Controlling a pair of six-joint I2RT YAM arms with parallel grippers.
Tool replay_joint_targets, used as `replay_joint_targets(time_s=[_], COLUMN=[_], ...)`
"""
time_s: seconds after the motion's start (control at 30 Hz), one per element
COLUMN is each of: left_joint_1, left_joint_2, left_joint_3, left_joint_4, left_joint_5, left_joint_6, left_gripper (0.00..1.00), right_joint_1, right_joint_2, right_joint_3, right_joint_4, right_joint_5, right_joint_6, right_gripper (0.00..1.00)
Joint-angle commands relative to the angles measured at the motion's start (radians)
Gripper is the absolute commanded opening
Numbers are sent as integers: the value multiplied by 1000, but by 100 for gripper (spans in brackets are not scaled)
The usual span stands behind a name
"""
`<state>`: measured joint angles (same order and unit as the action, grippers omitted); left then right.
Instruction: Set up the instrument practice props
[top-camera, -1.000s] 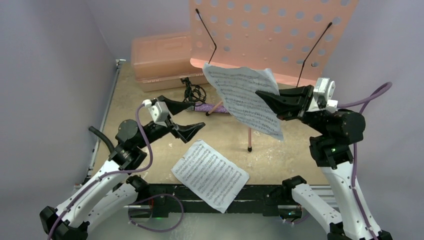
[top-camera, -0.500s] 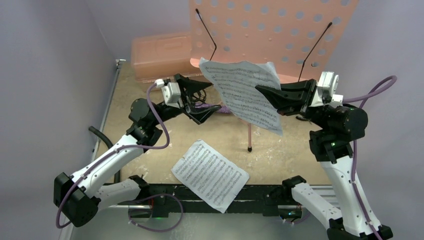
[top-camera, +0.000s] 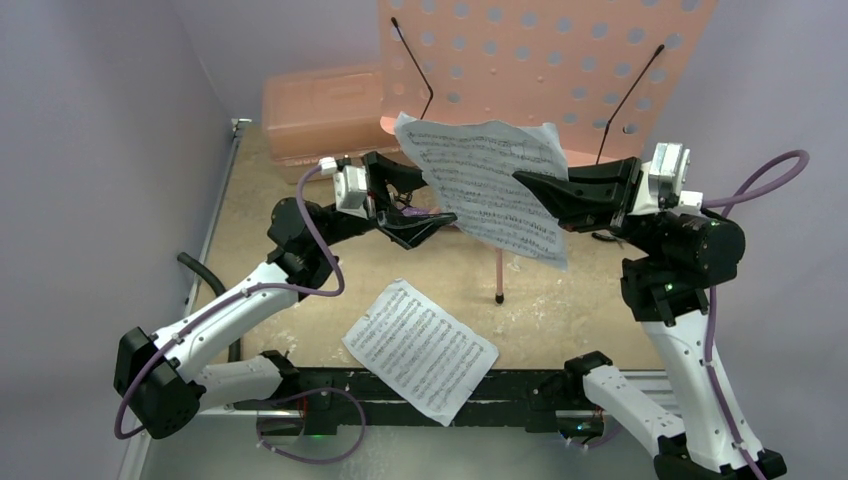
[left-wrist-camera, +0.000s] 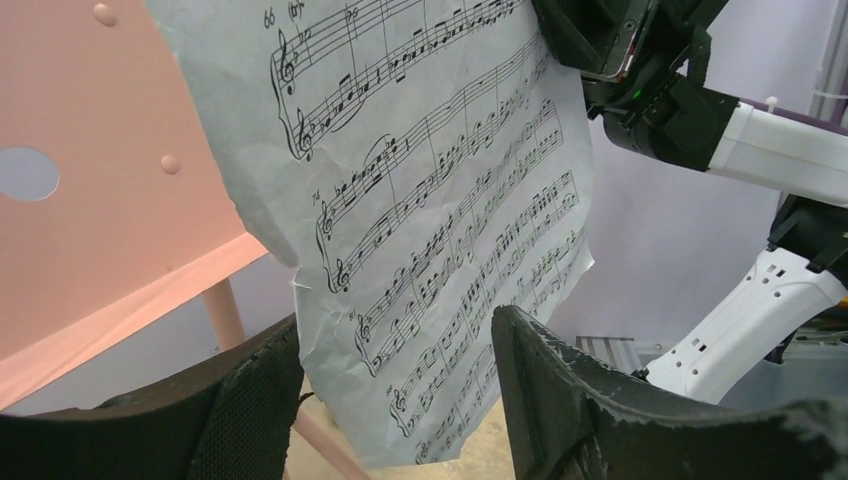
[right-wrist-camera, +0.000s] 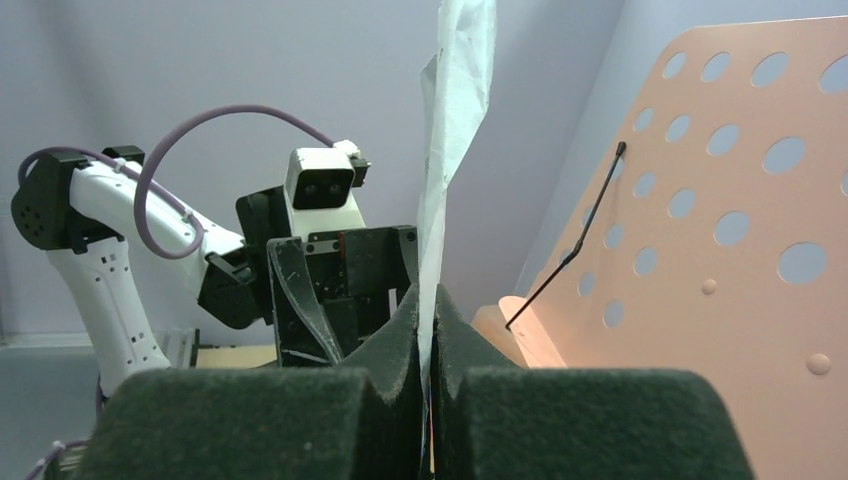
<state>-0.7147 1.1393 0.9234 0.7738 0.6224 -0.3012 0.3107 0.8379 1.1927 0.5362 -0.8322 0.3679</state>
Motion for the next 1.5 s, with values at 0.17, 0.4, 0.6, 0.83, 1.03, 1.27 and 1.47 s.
replay_joint_targets(time_s=[0.17,0.4,0.6,0.83,1.03,1.27,1.47], left_joint_1=[-36,-49,-56,-56,-57,-57,-57], left_joint_2=[16,46,78,62,-13,-89,-141], left_joint_3=[74,125,138,103,21,-34,-52], left_joint_4=[70,38,84,105,107,-18,-181], left_joint_5=[94,98,108,72,-33,-107,-162], left_joint_6=[-91,-116,-151,-168,-171,-165,-192], left_gripper=[54,43,23,0,0,0,0], right_joint_1=[4,5,5,5,5,5,6], right_joint_2=[11,16,1,-17,-26,-47,-63], right_joint_3=[15,4,-4,1,-2,-11,7], right_joint_4=[71,104,76,2,-21,-58,-122], right_joint_5=[-32,-45,-45,-33,-15,0,30], right_joint_6=[39,74,65,18,15,-14,-34], right_gripper=[0,0,0,0,30,63,78])
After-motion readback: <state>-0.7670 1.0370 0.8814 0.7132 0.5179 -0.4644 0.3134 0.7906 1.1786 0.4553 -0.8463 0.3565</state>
